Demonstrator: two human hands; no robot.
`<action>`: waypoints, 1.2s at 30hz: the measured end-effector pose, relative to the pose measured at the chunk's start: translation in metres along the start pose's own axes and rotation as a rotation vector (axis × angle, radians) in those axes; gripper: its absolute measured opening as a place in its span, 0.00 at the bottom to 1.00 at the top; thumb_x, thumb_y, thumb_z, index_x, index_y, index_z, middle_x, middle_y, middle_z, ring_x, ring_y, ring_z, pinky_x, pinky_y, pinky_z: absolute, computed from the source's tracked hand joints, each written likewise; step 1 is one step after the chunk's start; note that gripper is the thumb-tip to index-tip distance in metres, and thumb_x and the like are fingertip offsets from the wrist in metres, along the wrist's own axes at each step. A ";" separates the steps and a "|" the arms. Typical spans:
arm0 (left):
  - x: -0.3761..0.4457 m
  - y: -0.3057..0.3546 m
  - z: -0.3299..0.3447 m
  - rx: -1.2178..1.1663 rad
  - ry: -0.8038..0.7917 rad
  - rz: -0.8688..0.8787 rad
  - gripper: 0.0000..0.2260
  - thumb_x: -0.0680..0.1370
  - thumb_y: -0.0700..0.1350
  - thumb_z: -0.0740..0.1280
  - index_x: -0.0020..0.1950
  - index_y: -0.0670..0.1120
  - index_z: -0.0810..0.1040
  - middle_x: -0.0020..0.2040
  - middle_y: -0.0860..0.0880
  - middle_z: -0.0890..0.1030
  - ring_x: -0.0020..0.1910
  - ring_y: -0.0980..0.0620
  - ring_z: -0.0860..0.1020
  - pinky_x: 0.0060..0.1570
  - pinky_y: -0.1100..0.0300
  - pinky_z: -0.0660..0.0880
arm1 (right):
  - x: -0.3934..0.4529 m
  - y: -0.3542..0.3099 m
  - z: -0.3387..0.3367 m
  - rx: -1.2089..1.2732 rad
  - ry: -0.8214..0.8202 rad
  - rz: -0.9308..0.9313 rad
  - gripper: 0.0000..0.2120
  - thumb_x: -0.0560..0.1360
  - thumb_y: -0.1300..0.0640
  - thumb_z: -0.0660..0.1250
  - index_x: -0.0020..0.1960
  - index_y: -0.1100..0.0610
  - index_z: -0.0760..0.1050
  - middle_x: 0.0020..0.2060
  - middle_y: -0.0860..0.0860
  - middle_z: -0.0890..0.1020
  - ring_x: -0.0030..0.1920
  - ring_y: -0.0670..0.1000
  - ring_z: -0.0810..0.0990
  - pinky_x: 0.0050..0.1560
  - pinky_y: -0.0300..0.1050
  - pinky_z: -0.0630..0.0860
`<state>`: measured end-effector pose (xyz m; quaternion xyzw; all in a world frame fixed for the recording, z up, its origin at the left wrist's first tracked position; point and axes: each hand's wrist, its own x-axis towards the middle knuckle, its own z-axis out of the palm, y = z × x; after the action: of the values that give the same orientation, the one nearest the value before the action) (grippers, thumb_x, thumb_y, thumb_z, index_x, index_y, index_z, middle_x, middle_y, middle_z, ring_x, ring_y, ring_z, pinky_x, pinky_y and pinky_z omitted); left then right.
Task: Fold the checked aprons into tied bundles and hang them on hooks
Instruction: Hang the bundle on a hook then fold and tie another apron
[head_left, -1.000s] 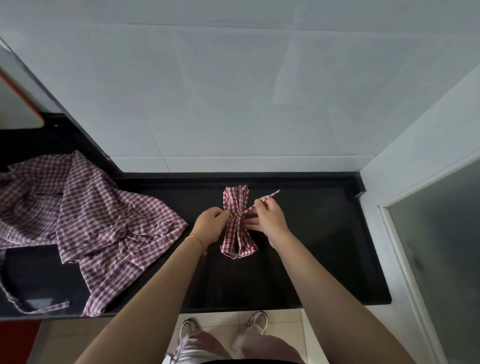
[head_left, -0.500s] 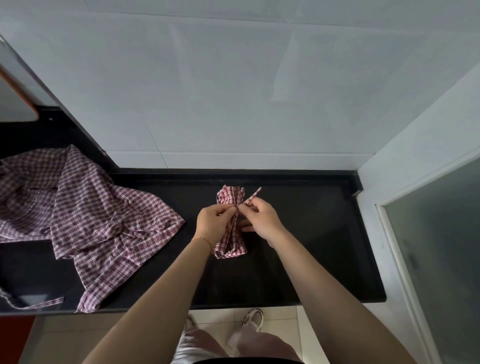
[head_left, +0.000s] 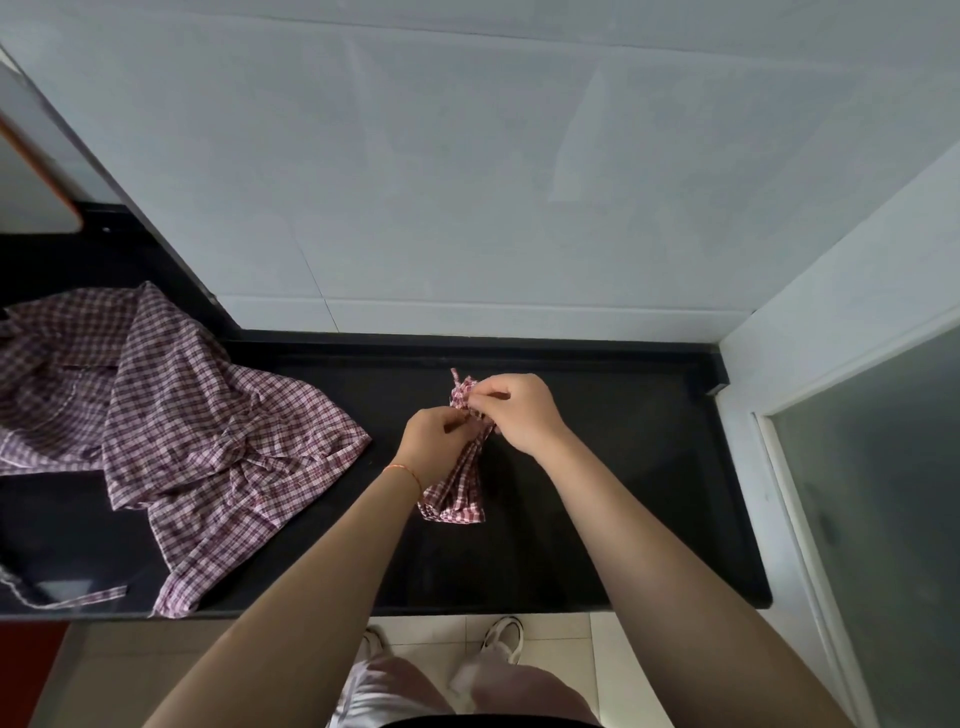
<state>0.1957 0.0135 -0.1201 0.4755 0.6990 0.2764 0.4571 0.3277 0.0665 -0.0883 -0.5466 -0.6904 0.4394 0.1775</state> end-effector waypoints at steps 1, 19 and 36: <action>0.000 0.000 -0.001 0.001 -0.011 -0.014 0.09 0.81 0.46 0.66 0.47 0.43 0.83 0.39 0.46 0.82 0.37 0.54 0.76 0.39 0.64 0.73 | 0.000 0.002 -0.002 -0.029 -0.004 -0.009 0.09 0.79 0.61 0.68 0.55 0.55 0.85 0.51 0.46 0.85 0.51 0.43 0.81 0.53 0.35 0.76; 0.012 0.005 -0.004 -0.249 -0.192 -0.253 0.10 0.81 0.42 0.63 0.48 0.42 0.83 0.39 0.47 0.81 0.34 0.55 0.76 0.35 0.64 0.72 | -0.020 0.025 0.006 -0.553 -0.086 -0.335 0.12 0.82 0.62 0.61 0.63 0.57 0.77 0.54 0.54 0.82 0.53 0.53 0.80 0.50 0.43 0.75; 0.000 -0.016 0.002 -0.254 0.027 -0.108 0.02 0.77 0.41 0.72 0.48 0.46 0.80 0.45 0.47 0.83 0.40 0.54 0.79 0.40 0.62 0.75 | -0.026 0.031 0.006 -0.143 -0.129 0.006 0.04 0.81 0.60 0.65 0.49 0.52 0.74 0.45 0.44 0.77 0.45 0.42 0.77 0.44 0.36 0.72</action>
<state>0.1906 0.0068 -0.1337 0.3717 0.6890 0.3440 0.5183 0.3507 0.0405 -0.1098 -0.5305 -0.7283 0.4240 0.0920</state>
